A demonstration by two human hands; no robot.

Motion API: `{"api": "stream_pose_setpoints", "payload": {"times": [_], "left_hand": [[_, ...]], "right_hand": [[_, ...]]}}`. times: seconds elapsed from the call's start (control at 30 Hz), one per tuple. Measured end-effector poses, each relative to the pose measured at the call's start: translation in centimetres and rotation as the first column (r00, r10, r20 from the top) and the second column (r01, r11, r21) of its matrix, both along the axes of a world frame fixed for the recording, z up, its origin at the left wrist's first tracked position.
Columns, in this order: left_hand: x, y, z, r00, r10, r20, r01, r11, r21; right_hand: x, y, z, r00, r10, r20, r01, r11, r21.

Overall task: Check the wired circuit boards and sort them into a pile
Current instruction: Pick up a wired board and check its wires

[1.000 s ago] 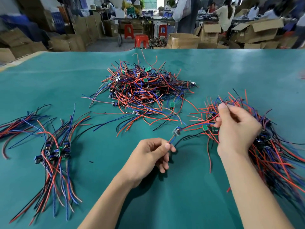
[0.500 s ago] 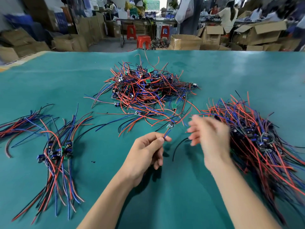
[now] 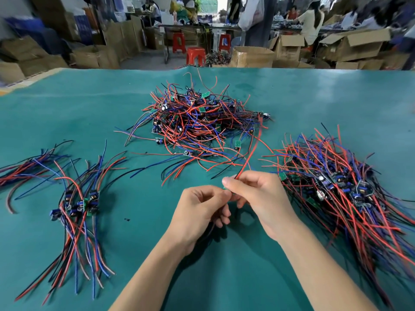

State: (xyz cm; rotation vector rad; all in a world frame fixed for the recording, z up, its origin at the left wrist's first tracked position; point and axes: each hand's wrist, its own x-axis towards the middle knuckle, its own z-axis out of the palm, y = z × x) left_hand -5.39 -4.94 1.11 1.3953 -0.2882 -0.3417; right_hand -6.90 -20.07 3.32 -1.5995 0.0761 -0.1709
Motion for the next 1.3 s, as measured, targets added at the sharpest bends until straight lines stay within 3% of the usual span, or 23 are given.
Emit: {"api": "stream_pose_setpoints", "payload": {"times": [0.23, 0.47, 0.63, 0.67, 0.73, 0.8, 0.87, 0.9, 1.0, 1.1, 1.23, 1.3], "left_hand": [[-0.2, 0.2, 0.6, 0.991, -0.136, 0.022, 0.134, 0.989, 0.054], [-0.6, 0.3, 1.2, 0.949, -0.313, 0.024, 0.306, 0.938, 0.164], [-0.7, 0.6, 1.0, 0.938, -0.345, 0.039, 0.329, 0.919, 0.219], [-0.7, 0.5, 1.0, 0.944, -0.327, 0.043, 0.311, 0.926, 0.215], [-0.6, 0.4, 1.1, 0.962, -0.270, 0.040, 0.257, 0.947, 0.193], [-0.3, 0.3, 1.1, 0.979, -0.205, 0.016, 0.201, 0.972, 0.125], [-0.1, 0.3, 0.9, 0.987, -0.158, -0.017, 0.159, 0.986, 0.047], [-0.1, 0.3, 0.9, 0.988, -0.149, -0.030, 0.150, 0.989, 0.019], [0.0, 0.2, 0.8, 0.990, -0.132, -0.053, 0.131, 0.991, -0.023], [0.2, 0.2, 0.7, 0.990, -0.120, -0.074, 0.117, 0.992, -0.040], [0.4, 0.3, 0.6, 0.988, -0.120, -0.093, 0.115, 0.992, -0.060], [0.4, 0.3, 0.6, 0.988, -0.119, -0.103, 0.112, 0.991, -0.069]], "right_hand": [[0.3, -0.8, -0.3, 0.986, -0.162, 0.048, 0.161, 0.987, 0.008], [0.4, -4.2, 2.1, 0.900, -0.435, 0.010, 0.415, 0.866, 0.281], [-1.0, -9.1, 7.2, 0.834, -0.548, 0.065, 0.454, 0.749, 0.482], [-1.5, -10.7, 8.8, 0.837, -0.540, 0.092, 0.446, 0.769, 0.458], [-2.2, -14.0, 11.8, 0.875, -0.477, 0.084, 0.456, 0.870, 0.186], [-2.7, -16.8, 13.6, 0.903, -0.430, -0.018, 0.411, 0.874, -0.259], [-2.9, -18.5, 13.8, 0.893, -0.428, -0.138, 0.232, 0.701, -0.675], [-2.8, -18.9, 13.4, 0.883, -0.427, -0.195, 0.106, 0.587, -0.803], [-2.3, -18.8, 11.5, 0.840, -0.420, -0.344, -0.219, 0.318, -0.922], [0.1, -18.3, 10.8, 0.877, -0.437, -0.202, -0.215, 0.019, -0.976], [4.7, -13.3, 10.1, 0.914, -0.405, 0.032, -0.003, -0.084, -0.996], [7.9, -9.9, 9.0, 0.927, -0.371, 0.055, 0.002, -0.144, -0.990]]}}
